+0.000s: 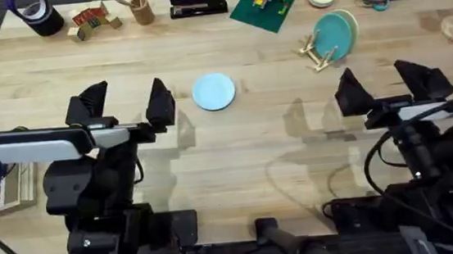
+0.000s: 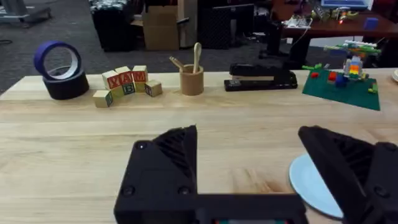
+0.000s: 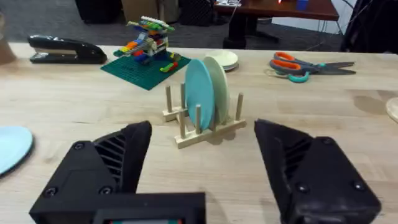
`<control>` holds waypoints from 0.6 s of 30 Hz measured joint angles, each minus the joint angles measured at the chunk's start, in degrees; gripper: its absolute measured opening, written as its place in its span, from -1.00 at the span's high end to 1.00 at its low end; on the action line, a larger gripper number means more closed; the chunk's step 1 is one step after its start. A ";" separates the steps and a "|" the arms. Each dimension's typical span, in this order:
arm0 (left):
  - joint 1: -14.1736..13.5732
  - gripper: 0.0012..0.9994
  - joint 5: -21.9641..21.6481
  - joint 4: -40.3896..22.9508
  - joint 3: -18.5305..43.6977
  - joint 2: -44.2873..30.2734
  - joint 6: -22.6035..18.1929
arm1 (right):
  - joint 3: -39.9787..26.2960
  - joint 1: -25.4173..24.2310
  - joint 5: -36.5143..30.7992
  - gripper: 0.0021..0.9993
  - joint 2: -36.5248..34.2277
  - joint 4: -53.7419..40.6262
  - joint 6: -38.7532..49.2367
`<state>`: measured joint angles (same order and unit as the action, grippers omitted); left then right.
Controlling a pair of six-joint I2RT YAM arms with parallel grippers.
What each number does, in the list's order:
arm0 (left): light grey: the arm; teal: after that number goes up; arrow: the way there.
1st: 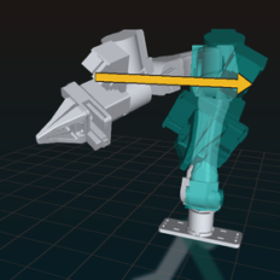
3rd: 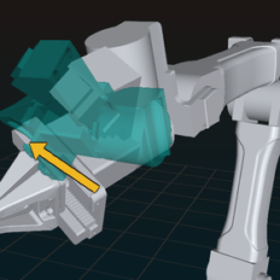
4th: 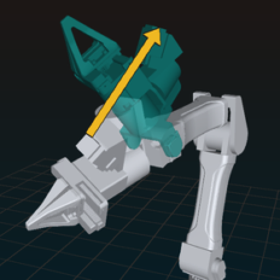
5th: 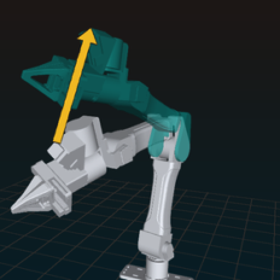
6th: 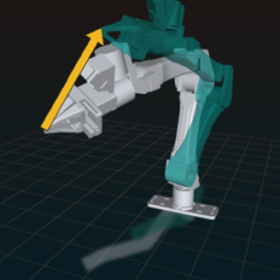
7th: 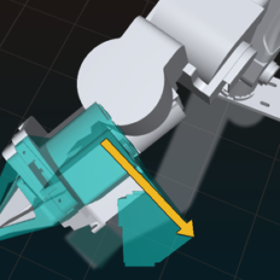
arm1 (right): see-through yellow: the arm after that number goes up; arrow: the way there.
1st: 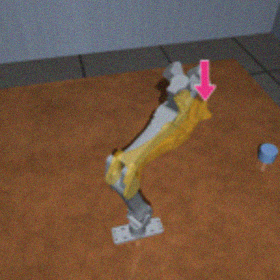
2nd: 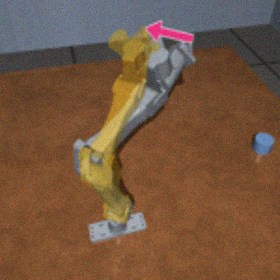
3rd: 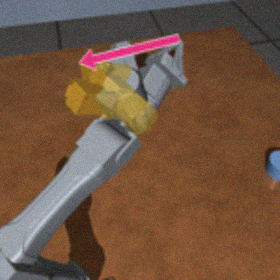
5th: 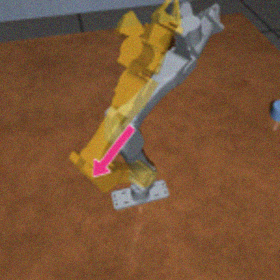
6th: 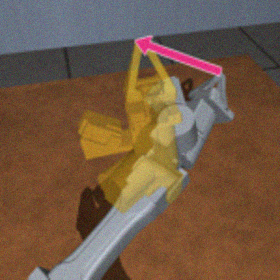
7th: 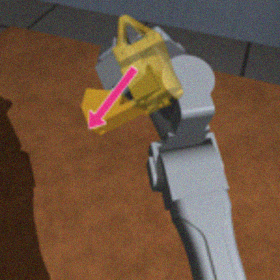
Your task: Pick up the plates from the table one by one and place each into a slot on the dish rack.
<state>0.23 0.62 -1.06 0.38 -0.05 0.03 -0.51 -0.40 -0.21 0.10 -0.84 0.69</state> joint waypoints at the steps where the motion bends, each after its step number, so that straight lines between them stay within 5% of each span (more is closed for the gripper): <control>1: 0.00 -0.99 0.02 0.00 0.00 0.00 -0.02 | -0.03 0.00 0.07 -0.99 0.00 -0.07 0.00; 9: 0.01 -0.98 0.02 -0.26 0.65 -0.56 0.00 | -5.13 -0.02 0.70 -0.99 -3.01 -9.46 0.00; 18: 0.01 -0.98 0.05 -1.47 13.19 -15.23 0.02 | -23.98 -0.04 1.13 -0.99 -23.52 -16.51 0.42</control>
<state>0.24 0.68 -2.53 13.58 -15.28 0.05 -24.50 -0.45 0.92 -23.42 -17.35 1.10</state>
